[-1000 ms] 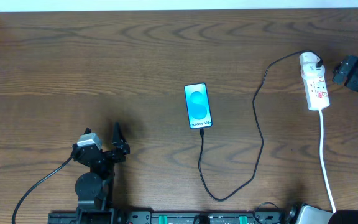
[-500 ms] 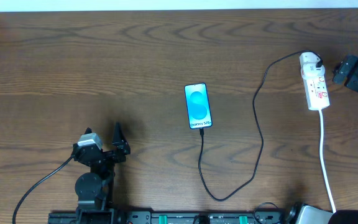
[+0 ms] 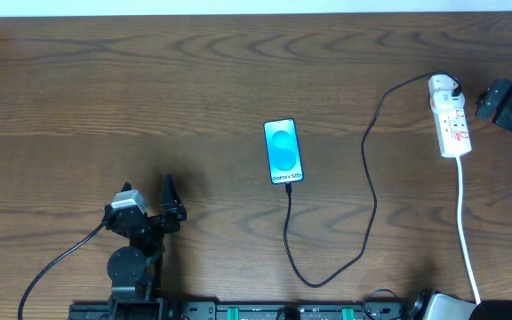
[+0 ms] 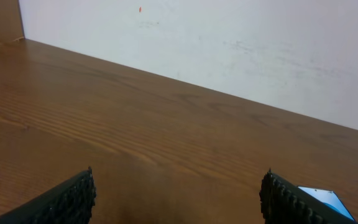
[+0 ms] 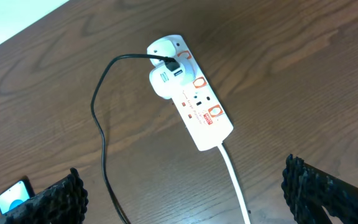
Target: Plug charger to phone and switch on socket
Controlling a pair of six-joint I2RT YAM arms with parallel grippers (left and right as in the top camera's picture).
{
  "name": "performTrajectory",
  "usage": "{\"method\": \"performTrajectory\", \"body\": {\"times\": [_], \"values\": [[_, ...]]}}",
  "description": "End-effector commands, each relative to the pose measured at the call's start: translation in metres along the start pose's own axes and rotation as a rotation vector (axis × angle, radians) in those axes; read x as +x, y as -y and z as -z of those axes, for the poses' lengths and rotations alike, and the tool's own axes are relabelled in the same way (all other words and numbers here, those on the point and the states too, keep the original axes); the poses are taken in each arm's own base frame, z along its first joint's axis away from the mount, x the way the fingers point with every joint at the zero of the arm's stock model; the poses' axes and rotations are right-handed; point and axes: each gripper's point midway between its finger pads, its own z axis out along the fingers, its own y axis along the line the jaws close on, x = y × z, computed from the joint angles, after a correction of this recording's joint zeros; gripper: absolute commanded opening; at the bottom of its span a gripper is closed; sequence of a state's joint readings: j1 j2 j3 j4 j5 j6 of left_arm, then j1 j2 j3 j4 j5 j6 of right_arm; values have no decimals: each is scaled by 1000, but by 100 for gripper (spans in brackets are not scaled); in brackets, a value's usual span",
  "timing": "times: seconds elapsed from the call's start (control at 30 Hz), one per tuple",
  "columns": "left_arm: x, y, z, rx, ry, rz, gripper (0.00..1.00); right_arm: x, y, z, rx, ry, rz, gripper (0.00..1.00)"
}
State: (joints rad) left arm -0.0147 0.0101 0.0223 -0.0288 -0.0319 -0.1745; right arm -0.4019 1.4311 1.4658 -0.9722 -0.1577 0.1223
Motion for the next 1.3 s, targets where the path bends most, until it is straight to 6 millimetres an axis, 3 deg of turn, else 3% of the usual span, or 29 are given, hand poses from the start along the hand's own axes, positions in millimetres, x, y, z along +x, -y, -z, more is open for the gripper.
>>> {"method": "performTrajectory", "body": {"times": [0.0,0.27,0.43,0.57,0.7,0.87,1.07,1.27], "values": [[17,-6,-1,-21,-51,-29,84,-4,1,4,6,15,-4,99],[17,-6,-1,-21,-51,-29,84,-4,1,5,6,17,-4,99],[17,-6,-1,-21,-51,-29,84,-5,1,19,20,47,8,99],[17,-6,-1,-21,-51,-29,84,-2,-10,31,-31,70,19,99],[17,-6,-1,-21,-51,-29,84,7,-34,25,-115,123,40,99],[17,-6,-1,-21,-51,-29,84,31,-63,-5,-217,210,13,99],[17,-6,-1,-21,-51,-29,84,74,-94,-44,-360,348,55,99],[17,-6,-1,-21,-51,-29,84,121,-96,-55,-453,487,96,99]]}}
